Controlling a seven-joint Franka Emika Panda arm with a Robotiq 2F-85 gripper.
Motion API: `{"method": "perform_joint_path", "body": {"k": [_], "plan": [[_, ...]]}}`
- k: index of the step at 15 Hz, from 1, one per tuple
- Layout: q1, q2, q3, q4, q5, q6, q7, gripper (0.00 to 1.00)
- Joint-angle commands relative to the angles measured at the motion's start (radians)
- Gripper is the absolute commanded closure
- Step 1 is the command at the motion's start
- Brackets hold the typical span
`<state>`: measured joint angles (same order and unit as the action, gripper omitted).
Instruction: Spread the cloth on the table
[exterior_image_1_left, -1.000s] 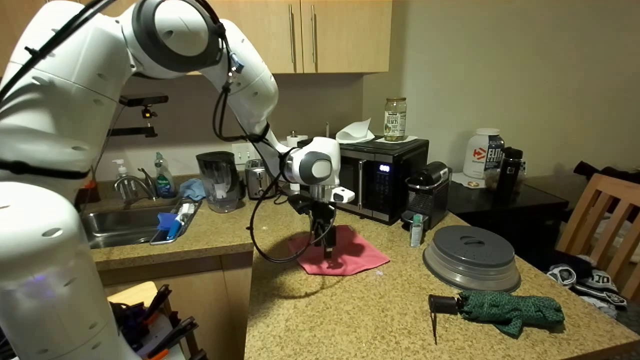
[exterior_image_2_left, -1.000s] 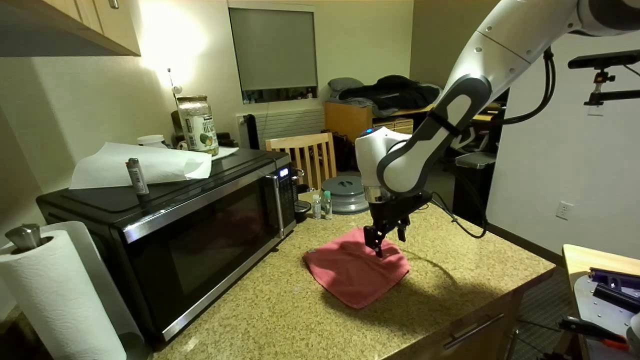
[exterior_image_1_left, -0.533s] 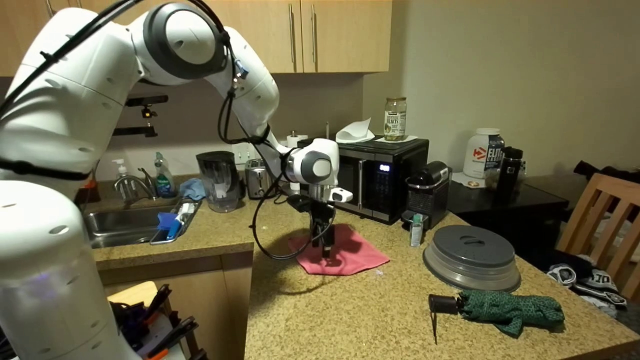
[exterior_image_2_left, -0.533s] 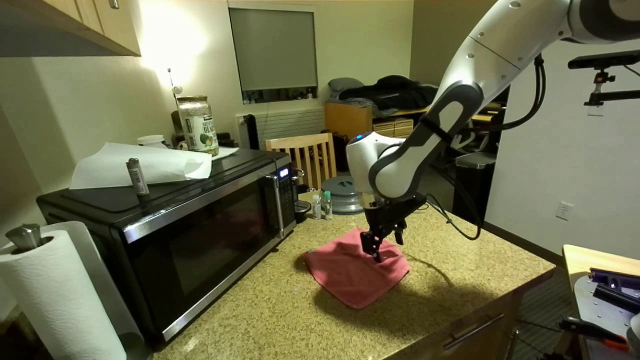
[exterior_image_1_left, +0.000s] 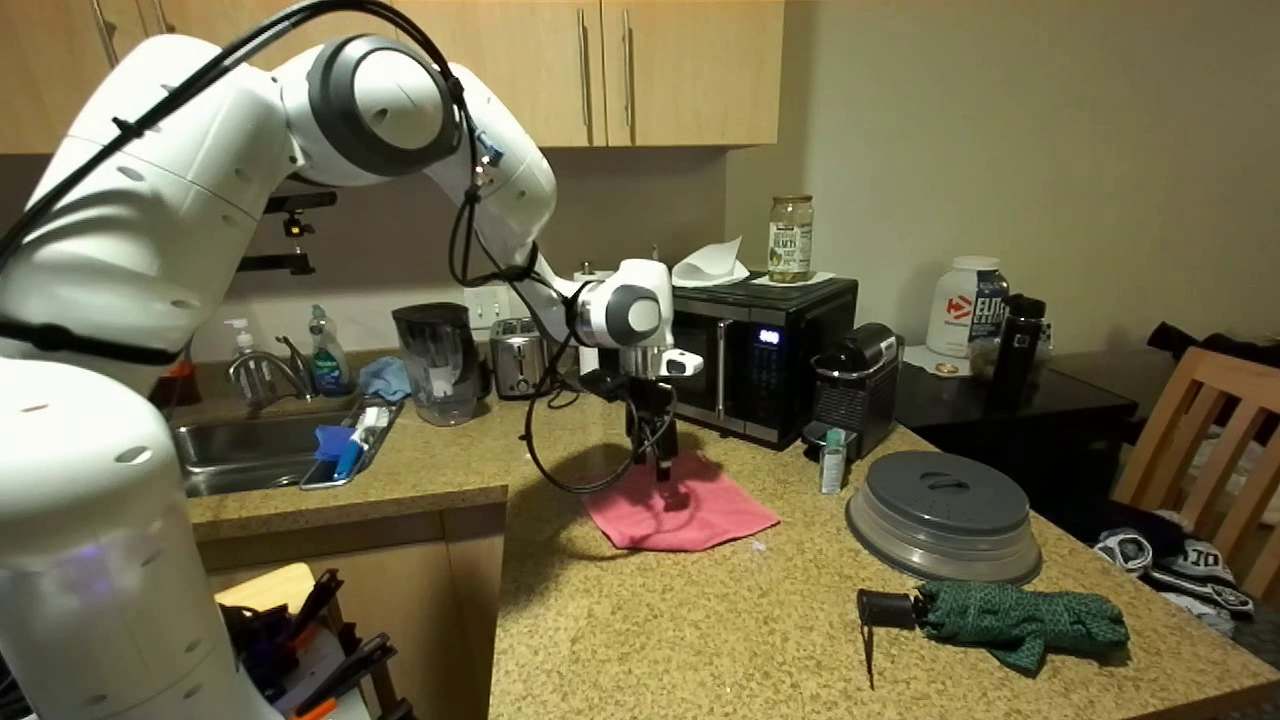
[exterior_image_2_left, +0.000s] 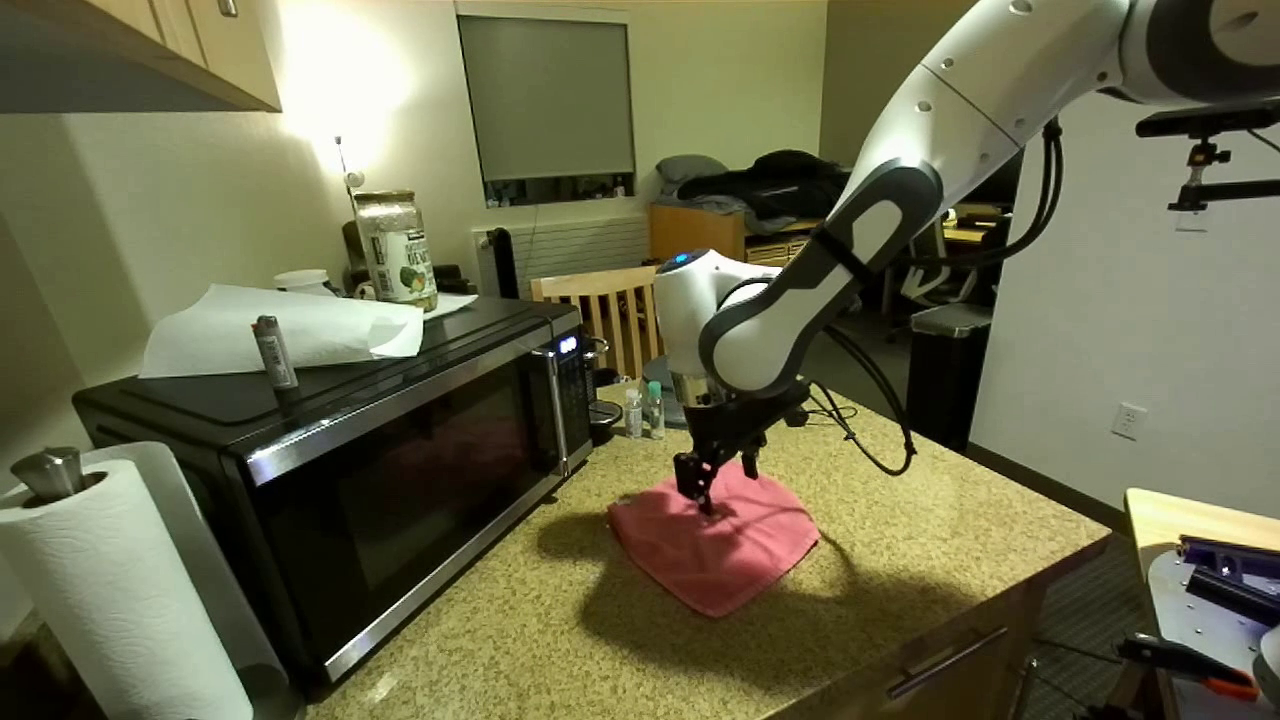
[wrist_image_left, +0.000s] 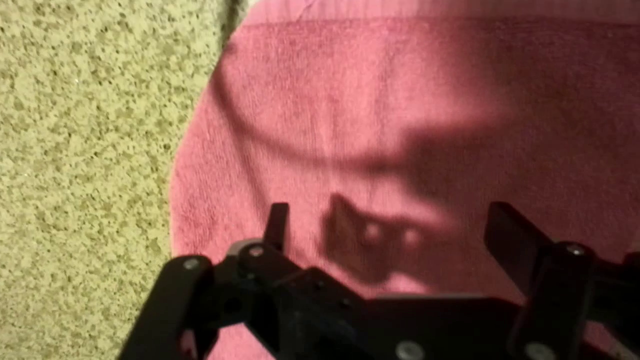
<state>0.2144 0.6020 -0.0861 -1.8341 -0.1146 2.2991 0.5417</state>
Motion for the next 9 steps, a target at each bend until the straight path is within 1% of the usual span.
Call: {"method": "perform_joint_path", "body": {"k": [1, 5, 9], "plan": [[-0.012, 0.034, 0.001, 0.034, 0.027, 0.072, 0.019, 0.0], [-0.034, 0.102, 0.011, 0.082, 0.079, 0.14, 0.004, 0.0], [-0.045, 0.177, 0.015, 0.136, 0.132, 0.175, -0.008, 0.0]]}}
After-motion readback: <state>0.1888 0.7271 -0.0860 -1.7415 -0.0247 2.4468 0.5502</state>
